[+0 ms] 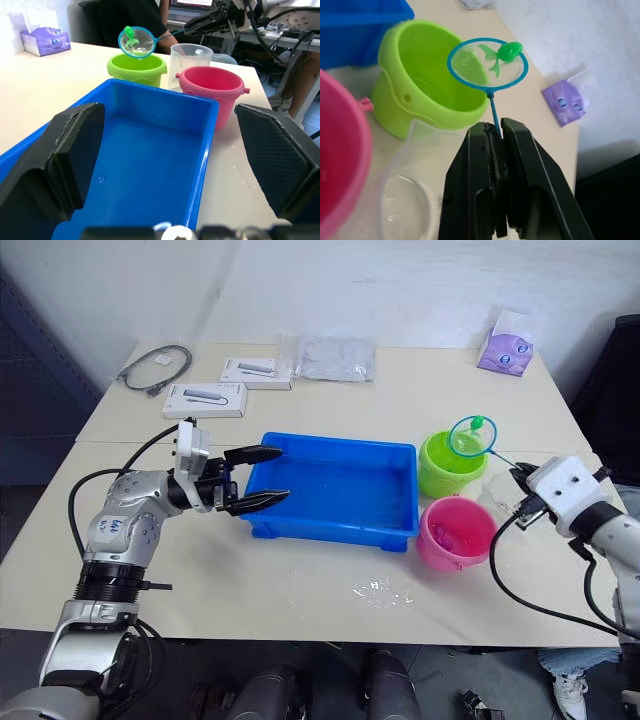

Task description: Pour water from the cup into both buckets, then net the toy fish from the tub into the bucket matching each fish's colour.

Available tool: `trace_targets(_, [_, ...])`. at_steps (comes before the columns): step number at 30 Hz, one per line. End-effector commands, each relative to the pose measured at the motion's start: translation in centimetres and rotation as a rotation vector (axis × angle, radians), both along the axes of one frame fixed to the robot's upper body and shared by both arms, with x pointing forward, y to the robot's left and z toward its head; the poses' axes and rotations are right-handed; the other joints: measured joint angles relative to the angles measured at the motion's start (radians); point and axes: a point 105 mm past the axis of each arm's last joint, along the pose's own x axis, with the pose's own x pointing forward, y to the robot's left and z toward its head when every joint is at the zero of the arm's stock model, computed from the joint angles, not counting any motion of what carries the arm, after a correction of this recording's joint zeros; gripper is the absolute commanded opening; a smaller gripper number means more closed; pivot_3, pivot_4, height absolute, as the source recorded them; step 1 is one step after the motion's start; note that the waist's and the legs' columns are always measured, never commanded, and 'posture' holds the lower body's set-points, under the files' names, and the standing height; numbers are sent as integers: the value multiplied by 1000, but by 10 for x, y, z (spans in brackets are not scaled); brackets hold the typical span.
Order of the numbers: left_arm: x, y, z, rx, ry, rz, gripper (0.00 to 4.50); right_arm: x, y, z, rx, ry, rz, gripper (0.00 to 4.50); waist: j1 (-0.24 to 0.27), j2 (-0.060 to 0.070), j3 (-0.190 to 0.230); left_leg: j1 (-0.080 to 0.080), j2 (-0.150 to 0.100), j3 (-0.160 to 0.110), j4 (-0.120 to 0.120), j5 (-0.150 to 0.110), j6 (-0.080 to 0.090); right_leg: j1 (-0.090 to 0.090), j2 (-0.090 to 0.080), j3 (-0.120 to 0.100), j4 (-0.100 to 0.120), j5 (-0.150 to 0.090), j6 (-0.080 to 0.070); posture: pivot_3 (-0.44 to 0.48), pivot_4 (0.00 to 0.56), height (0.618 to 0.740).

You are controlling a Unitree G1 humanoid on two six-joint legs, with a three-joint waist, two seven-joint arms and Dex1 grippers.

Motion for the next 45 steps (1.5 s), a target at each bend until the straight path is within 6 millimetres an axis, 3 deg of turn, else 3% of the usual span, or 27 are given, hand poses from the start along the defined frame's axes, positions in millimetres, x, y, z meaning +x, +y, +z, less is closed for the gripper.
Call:
trace_targets(1, [-3,-3,11,-6,-60,-7,4468,-3,-6,12,-187,-108,-7,0,-1,0,0,0,0,0,0,0,0,0,0,0,0,0,0,0,150,740])
trace_targets(8, [-3,-6,11,-4,-67,-20,4468,-9,-11,8,-516,-204,29,0,-9,0,0,0,1,0,0,1,-1,0,-1,2,0,0,0,0,150,740])
trace_targets(17, [-3,-7,11,0,-78,-31,4468,-10,-7,18,-622,-340,48,0,-17,0,0,1,2,0,0,1,-2,0,0,2,0,0,0,0,150,740])
trace_targets(21, [-4,-2,11,5,-83,-30,4468,-10,-1,32,-382,-395,46,0,-18,0,0,1,2,0,0,1,-3,0,0,2,0,0,0,0,150,740])
trace_targets(25, [-10,16,4,66,-73,-20,4468,-18,38,48,109,-332,261,0,-18,0,0,1,3,0,0,1,-3,0,1,2,0,0,0,0,150,740])
trace_targets(28, [-23,36,2,94,-48,-27,4468,-36,80,51,392,-124,496,0,-17,2,1,1,3,-1,0,1,-3,0,0,2,1,0,-1,0,150,740])
trace_targets(32, [-34,64,8,84,-56,27,4468,-60,125,36,461,133,681,0,-10,2,1,1,4,-4,1,1,-2,2,-3,0,-1,0,-2,0,150,740])
trace_targets(36, [-58,86,0,143,-12,7,4468,-81,164,-3,419,396,794,0,-10,1,0,1,4,-7,1,0,-1,5,-5,-2,-3,0,-2,0,150,740])
trace_targets(38, [-68,89,-8,182,15,-17,4468,-84,174,-13,434,442,803,0,-10,1,0,1,3,-7,1,-1,0,5,-6,-3,-4,0,-2,0,150,740])
trace_targets(42, [-107,94,-36,291,124,-120,4468,-86,199,-61,386,574,829,0,-16,-1,-1,3,2,-6,1,-1,0,6,-8,-3,-6,0,-2,0,150,740])
trace_targets(45, [-117,93,-41,321,137,-134,4468,-81,206,-85,313,598,824,0,-16,-1,-1,3,2,-6,1,-2,0,5,-8,-3,-6,-1,-4,0,150,740])
